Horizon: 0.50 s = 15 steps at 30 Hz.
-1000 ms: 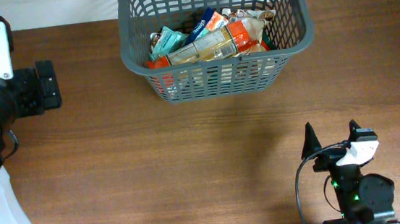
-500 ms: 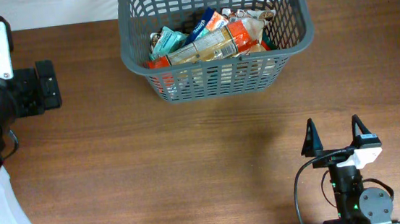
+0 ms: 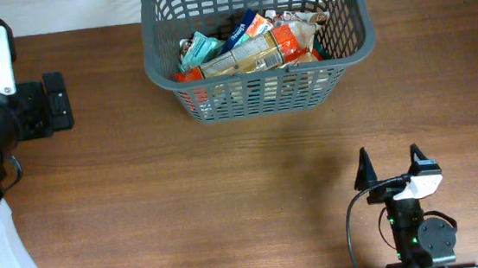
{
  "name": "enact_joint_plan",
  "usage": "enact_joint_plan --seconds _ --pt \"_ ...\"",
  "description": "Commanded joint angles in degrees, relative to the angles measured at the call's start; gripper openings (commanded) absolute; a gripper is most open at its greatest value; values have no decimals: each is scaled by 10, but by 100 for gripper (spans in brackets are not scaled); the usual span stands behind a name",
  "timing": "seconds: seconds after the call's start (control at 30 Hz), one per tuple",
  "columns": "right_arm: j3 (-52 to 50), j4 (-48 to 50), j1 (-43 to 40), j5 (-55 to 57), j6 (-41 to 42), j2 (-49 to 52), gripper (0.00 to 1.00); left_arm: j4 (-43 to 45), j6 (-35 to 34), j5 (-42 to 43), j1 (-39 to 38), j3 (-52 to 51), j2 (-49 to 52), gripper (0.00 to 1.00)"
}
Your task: Pack container
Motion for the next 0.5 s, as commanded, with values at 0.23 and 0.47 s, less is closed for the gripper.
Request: enact_joint_plan --seconds 0.23,0.47 --pt "-5 -37 4 10 -17 -7 99 0 -3 -4 2 -3 0 99" --pt "-5 -37 4 7 -17 -7 99 0 -3 -4 2 -3 0 99"
